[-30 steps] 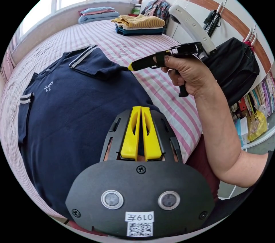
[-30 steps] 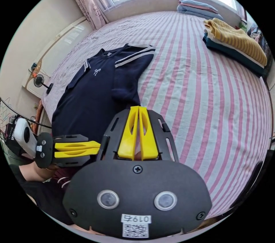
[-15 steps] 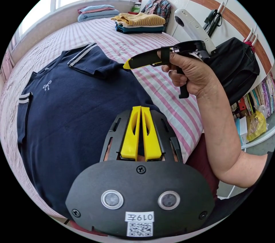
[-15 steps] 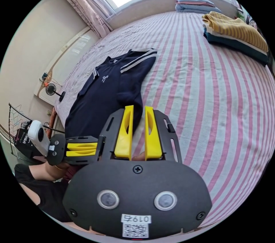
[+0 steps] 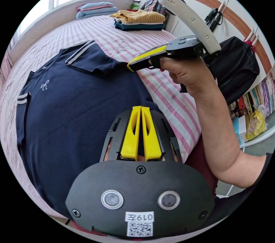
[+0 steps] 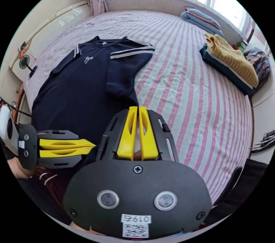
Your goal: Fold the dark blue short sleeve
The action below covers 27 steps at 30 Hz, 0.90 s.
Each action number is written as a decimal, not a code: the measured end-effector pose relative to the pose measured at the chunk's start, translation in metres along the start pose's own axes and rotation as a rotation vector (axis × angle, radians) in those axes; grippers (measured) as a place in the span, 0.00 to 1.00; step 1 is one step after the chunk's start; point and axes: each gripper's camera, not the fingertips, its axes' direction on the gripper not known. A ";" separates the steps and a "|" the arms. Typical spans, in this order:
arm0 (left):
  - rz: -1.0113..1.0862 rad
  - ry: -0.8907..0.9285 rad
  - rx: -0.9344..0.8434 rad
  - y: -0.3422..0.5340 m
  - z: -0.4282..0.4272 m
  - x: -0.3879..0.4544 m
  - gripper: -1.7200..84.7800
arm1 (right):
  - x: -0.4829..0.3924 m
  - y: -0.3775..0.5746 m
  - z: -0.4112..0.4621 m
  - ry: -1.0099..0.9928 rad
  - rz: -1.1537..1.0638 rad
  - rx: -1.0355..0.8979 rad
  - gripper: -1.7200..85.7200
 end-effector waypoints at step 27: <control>0.004 -0.027 -0.040 -0.044 0.017 0.009 0.03 | -0.007 0.006 -0.021 -0.084 0.006 0.030 0.08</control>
